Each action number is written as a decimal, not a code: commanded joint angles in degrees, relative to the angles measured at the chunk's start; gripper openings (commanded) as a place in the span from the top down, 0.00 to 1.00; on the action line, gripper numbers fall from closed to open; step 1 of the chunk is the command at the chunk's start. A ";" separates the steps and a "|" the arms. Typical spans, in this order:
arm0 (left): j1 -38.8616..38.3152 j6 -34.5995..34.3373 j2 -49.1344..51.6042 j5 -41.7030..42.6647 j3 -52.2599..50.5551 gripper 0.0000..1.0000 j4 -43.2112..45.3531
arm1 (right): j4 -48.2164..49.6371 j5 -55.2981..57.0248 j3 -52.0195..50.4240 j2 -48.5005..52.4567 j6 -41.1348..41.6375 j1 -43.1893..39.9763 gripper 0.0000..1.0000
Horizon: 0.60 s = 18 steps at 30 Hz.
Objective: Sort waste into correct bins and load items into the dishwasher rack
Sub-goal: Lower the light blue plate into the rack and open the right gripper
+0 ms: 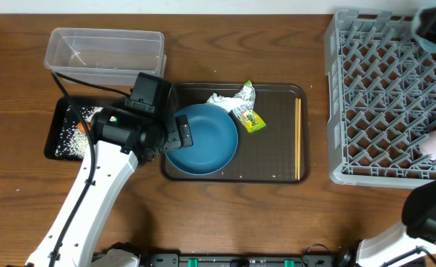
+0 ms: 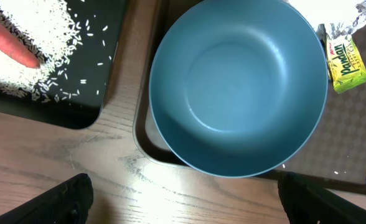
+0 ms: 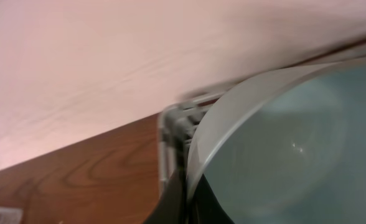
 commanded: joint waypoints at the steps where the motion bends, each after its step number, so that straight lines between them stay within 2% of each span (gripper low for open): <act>1: -0.04 -0.76 0.11 -1.09 -0.15 0.02 -0.15 | 1.27 -3.48 0.42 3.43 0.61 -3.28 0.99; 4: -0.04 -0.76 0.11 -1.09 -0.15 0.02 -0.15 | 3.98 -9.07 0.42 6.54 0.57 -5.14 0.99; 9: -0.04 -0.76 0.11 -1.09 -0.15 0.02 -0.15 | 16.15 -32.76 0.42 13.55 0.66 -7.28 0.99; 11: -0.04 -0.76 0.11 -1.09 -0.15 0.02 -0.15 | 21.88 -39.12 0.42 16.83 3.67 -7.43 0.99; 14: -0.04 -0.76 0.11 -1.09 -0.15 0.02 -0.15 | 24.13 -38.84 0.42 20.63 8.94 -7.43 0.99; 18: -0.04 -0.76 0.11 -1.09 -0.15 0.02 -0.15 | 25.75 -38.86 0.42 24.57 9.18 -7.65 0.99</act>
